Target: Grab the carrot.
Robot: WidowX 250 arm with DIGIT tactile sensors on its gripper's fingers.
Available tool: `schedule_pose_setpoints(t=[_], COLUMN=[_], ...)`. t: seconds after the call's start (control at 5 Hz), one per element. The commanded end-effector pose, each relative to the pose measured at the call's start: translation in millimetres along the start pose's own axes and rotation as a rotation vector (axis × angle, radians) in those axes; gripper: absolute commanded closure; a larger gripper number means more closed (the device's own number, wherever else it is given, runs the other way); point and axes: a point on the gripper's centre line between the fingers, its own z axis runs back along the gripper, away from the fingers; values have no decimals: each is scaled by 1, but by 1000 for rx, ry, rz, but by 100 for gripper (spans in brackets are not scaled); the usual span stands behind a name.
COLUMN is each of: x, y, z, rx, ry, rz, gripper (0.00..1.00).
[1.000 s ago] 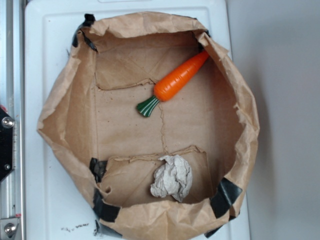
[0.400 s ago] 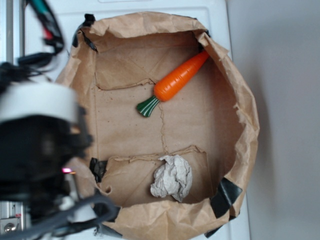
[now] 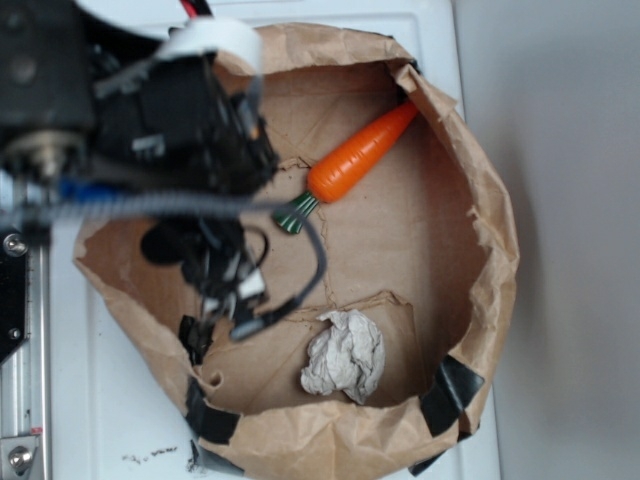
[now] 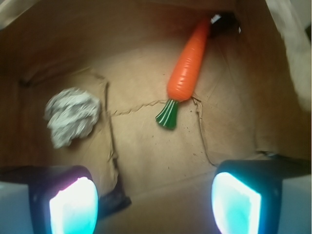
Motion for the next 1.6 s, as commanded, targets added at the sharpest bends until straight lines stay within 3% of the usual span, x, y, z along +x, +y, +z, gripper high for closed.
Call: schedule_pose_setpoints(t=[0.0, 0.8, 1.0, 1.4], x=[11, 11, 34, 47], y=[11, 11, 1, -2], z=[7, 7, -12, -50], rx=[-6, -6, 22, 23], ry=[-39, -39, -34, -27], rz=[67, 67, 78, 41], gripper=[0, 0, 0, 0])
